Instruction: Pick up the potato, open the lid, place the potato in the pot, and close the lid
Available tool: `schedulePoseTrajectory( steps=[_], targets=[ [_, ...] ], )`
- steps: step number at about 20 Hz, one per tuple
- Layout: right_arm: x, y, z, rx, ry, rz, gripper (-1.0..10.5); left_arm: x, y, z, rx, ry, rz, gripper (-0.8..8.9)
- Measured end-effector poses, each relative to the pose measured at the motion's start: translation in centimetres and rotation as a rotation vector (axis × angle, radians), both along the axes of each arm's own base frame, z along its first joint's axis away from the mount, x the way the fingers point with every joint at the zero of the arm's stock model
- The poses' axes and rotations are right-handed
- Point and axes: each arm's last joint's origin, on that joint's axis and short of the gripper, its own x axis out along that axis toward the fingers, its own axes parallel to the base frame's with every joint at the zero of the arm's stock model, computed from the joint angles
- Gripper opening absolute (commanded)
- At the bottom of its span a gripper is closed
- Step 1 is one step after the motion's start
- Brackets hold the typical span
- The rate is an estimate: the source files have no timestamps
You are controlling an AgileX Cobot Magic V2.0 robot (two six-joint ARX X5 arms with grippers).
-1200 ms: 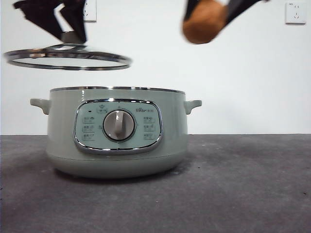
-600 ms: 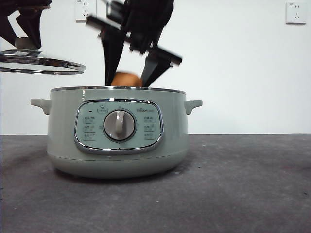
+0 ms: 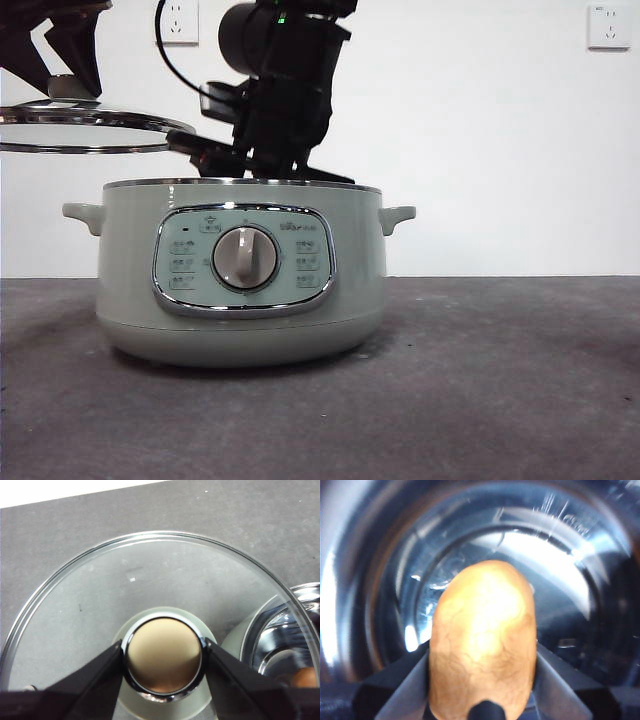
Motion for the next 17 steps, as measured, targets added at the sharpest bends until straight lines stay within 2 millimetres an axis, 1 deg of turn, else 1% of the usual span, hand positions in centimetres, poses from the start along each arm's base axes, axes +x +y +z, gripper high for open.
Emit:
schedulePoseTrajectory(
  steps=[1, 2, 3, 4, 6, 8, 9, 13, 15, 16, 17],
  targets=[
    [0.0, 0.0, -0.1, -0.001, 0.000, 0.002, 2.3, 0.0, 0.0, 0.0, 0.000, 0.000, -0.001, -0.09],
    [0.0, 0.0, 0.0, -0.002, 0.001, 0.002, 4.5, 0.0, 0.0, 0.0, 0.000, 0.000, 0.001, -0.09],
    [0.0, 0.0, -0.1, -0.007, 0.006, 0.002, 6.4, 0.0, 0.0, 0.0, 0.000, 0.000, 0.000, -0.09],
    [-0.1, -0.1, -0.1, -0.013, 0.011, 0.005, 7.0, 0.0, 0.0, 0.0, 0.000, 0.000, 0.001, -0.09],
    [-0.2, -0.2, -0.1, -0.024, 0.022, 0.005, 7.0, 0.0, 0.0, 0.0, 0.000, 0.000, -0.001, -0.09],
    [-0.3, -0.3, 0.7, -0.032, 0.031, 0.006, 7.0, 0.0, 0.0, 0.0, -0.001, 0.000, -0.002, -0.09],
    [-0.4, -0.3, 1.6, -0.035, 0.034, 0.006, 7.0, 0.0, 0.0, 0.0, -0.001, 0.000, -0.001, -0.09],
    [-0.8, -0.7, 6.7, -0.003, -0.006, 0.005, 6.9, -0.2, -0.7, -0.1, 0.000, 0.017, -0.021, -0.09],
    [-1.7, -1.2, 8.3, -0.037, -0.023, 0.009, 6.9, -0.3, -1.7, -0.2, 0.001, 0.021, -0.053, -0.09],
    [-2.4, -1.8, 9.3, -0.079, -0.041, 0.009, 6.9, -0.4, -2.3, -0.2, 0.000, 0.022, -0.072, -0.09],
    [-2.9, -2.2, 10.3, -0.082, -0.075, 0.011, 6.9, -0.5, -2.9, -0.2, -0.002, 0.023, -0.088, -0.09]
  ],
)
